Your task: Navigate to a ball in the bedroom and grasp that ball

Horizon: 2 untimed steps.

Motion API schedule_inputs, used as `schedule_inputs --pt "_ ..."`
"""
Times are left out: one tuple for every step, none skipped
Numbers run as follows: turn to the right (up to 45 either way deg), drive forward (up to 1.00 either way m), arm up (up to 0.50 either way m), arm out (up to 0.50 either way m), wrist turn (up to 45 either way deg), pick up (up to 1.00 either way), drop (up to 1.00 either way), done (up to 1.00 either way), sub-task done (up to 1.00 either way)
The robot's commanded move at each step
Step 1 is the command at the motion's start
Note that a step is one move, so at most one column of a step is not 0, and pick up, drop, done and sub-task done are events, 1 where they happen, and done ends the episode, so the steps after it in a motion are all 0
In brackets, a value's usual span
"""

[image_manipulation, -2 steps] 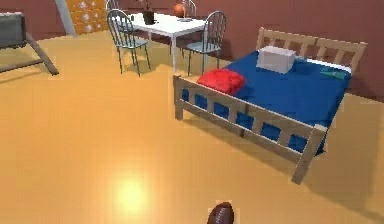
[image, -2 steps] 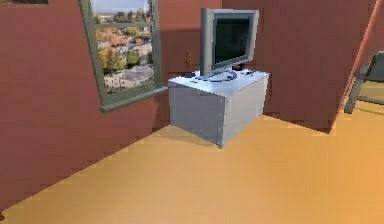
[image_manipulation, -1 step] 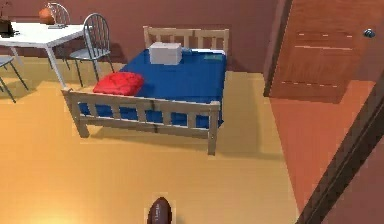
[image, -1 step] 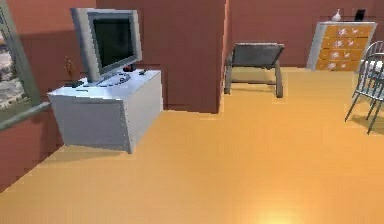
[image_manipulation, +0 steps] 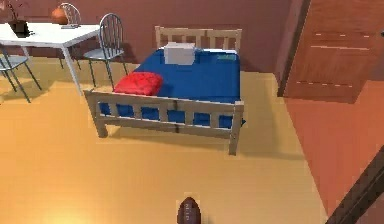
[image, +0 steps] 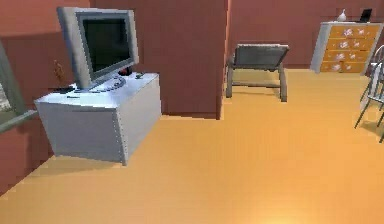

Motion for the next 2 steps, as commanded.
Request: schedule_inputs --pt "45.0 0.0 0.0 0.0 0.0 0.0 0.0 0.0 0.0" --pt "9.0 0.0 0.0 0.0 0.0 0.0 0.0 0.0 0.0"
